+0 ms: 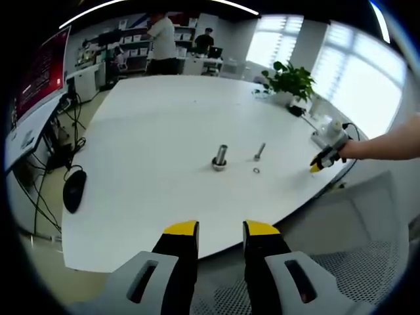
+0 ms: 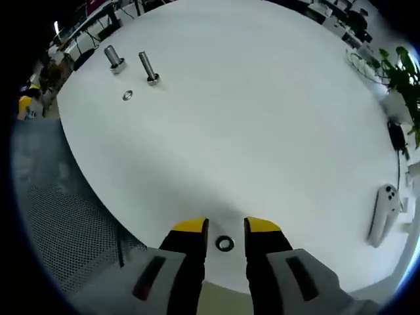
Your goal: Place the washer onto the threaded stud by aligning its center hole with the stud, sliding it down to the base, and recovering from edge contact or off-axis alignment until the washer reaches the visible bottom stop.
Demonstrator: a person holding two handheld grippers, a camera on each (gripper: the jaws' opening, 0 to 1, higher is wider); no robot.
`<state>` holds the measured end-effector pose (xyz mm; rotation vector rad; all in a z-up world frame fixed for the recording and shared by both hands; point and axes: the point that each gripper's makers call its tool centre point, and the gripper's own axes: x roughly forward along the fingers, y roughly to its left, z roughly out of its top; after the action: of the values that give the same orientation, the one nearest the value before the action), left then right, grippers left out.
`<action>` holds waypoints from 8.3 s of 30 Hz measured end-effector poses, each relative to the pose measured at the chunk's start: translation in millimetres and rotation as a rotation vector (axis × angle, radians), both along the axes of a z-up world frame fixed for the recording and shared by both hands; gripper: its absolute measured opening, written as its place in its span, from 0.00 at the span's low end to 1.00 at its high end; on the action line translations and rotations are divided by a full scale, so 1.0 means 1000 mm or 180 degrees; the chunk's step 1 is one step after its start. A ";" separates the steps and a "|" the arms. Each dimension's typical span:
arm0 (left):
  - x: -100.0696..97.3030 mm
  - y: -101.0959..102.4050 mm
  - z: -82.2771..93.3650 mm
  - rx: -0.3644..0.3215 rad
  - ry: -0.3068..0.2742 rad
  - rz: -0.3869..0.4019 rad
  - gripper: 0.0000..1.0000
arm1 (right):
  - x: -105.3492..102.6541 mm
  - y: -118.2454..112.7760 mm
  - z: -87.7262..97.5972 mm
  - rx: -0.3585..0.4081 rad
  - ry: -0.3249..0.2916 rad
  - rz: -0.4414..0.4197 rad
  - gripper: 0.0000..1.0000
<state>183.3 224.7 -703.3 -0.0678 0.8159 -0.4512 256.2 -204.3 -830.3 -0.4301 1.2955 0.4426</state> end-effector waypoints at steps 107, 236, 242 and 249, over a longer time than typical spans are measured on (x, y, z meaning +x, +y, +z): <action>-0.001 0.000 -0.002 0.0033 0.0023 -0.0023 0.24 | 0.068 0.171 0.050 0.0589 -0.0720 0.1178 0.12; 0.003 0.007 0.002 0.0032 -0.0063 0.0112 0.23 | 0.057 0.222 -0.009 0.0400 -0.0228 0.1502 0.16; 0.003 0.010 0.000 0.0059 -0.0040 0.0167 0.23 | 0.055 0.211 -0.009 0.0415 -0.0225 0.1540 0.16; 0.002 0.009 0.000 0.0079 -0.0021 0.0145 0.23 | 0.052 0.189 -0.009 0.0488 -0.0263 0.1585 0.16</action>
<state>185.8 233.6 -703.8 -0.0619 0.8116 -0.3980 308.6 -15.0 -839.6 -0.6362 1.0589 0.9254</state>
